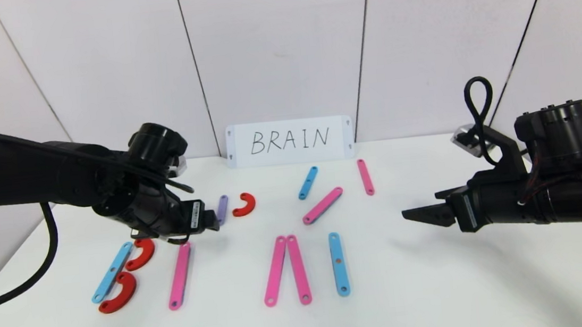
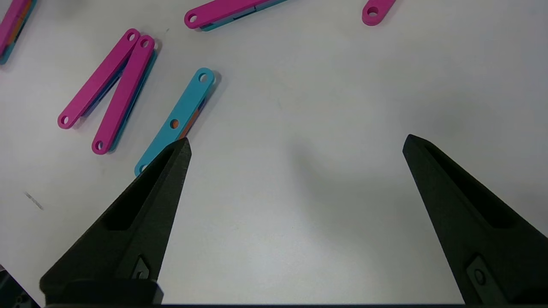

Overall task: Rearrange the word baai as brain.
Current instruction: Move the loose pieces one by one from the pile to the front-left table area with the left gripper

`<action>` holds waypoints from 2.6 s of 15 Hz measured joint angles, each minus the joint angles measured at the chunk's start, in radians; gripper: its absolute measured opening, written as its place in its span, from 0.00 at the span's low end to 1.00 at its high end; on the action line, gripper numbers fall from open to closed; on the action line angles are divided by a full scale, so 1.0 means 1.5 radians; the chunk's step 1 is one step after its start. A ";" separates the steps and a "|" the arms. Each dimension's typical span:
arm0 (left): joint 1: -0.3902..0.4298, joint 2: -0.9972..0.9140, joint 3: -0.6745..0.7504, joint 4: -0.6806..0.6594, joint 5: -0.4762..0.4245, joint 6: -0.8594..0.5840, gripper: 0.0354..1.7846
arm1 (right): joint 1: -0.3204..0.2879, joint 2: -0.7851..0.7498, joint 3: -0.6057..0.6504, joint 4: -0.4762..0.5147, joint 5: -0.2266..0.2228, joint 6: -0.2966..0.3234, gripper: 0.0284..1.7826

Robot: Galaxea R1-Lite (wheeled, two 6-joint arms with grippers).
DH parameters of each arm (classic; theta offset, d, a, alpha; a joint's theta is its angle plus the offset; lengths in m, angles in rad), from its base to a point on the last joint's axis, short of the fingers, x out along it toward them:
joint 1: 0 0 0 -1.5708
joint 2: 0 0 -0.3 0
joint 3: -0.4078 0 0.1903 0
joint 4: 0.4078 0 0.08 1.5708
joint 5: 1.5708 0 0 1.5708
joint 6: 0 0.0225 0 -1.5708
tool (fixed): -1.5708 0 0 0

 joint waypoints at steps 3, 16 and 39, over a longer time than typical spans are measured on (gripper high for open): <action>-0.010 0.024 -0.081 0.017 0.003 0.013 0.98 | 0.000 0.001 0.000 0.000 0.000 0.000 0.97; -0.072 0.242 -0.342 0.069 0.047 0.046 0.98 | -0.001 0.001 -0.001 -0.001 -0.003 0.001 0.97; -0.108 0.331 -0.395 0.039 0.085 0.003 0.56 | -0.004 -0.001 0.000 -0.001 0.000 0.001 0.97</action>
